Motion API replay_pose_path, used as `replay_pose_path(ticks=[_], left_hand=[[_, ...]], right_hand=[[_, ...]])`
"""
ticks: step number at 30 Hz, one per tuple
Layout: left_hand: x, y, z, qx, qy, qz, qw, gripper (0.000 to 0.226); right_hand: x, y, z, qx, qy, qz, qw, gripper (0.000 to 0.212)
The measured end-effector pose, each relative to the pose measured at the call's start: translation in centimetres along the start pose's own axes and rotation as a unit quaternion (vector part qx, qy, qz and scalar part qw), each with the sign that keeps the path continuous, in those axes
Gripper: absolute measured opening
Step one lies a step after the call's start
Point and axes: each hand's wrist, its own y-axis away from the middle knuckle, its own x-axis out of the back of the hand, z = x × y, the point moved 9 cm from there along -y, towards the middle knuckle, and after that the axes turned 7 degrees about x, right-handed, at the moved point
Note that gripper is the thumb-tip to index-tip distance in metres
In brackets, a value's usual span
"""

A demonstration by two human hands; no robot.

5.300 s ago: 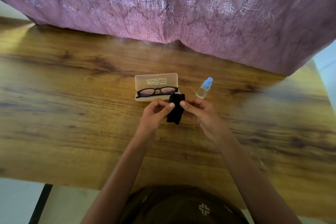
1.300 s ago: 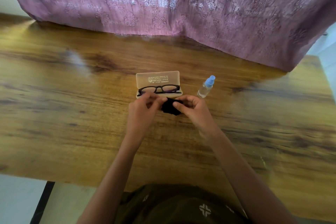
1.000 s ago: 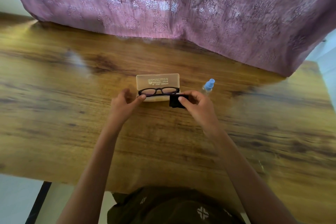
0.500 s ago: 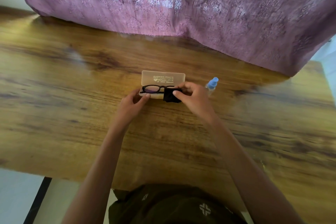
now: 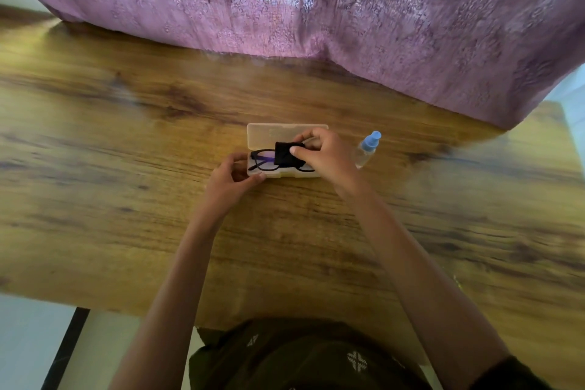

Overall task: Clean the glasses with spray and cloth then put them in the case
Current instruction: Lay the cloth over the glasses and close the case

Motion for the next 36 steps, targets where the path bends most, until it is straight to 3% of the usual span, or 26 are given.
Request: replay_pose_path(ticks=[7, 13, 19, 22, 25, 27, 36], left_hand=[[-0.1, -0.4, -0.5, 0.000, -0.005, -0.005, 1.000, 0.054], [-0.1, -0.5, -0.6, -0.001, -0.006, -0.004, 1.000, 0.056], [0.0, -0.7, -0.6, -0.002, -0.019, 0.002, 1.000, 0.057], [0.1, -0.8, -0.8, 0.001, -0.028, 0.004, 1.000, 0.058], [0.1, -0.8, -0.7, -0.003, -0.027, 0.001, 1.000, 0.059], [0.1, -0.7, -0.6, -0.005, -0.027, 0.001, 1.000, 0.060], [0.0, -0.5, -0.2, -0.024, -0.026, -0.004, 0.999, 0.059]], right_hand=[[0.5, -0.1, -0.8, 0.096, 0.159, 0.060, 0.981, 0.021], [-0.8, 0.6, -1.4, 0.153, 0.196, 0.017, 0.968, 0.025], [-0.9, 0.6, -1.6, 0.161, 0.209, 0.030, 0.964, 0.032], [0.1, 0.9, -3.6, 0.219, 0.245, 0.054, 0.943, 0.061], [-1.2, 0.2, -3.0, 0.215, 0.390, -0.042, 0.894, 0.112], [-1.9, -0.2, -1.7, 0.202, 0.445, -0.092, 0.867, 0.126], [-1.2, 1.3, -0.7, 0.279, 0.403, -0.004, 0.872, 0.108]])
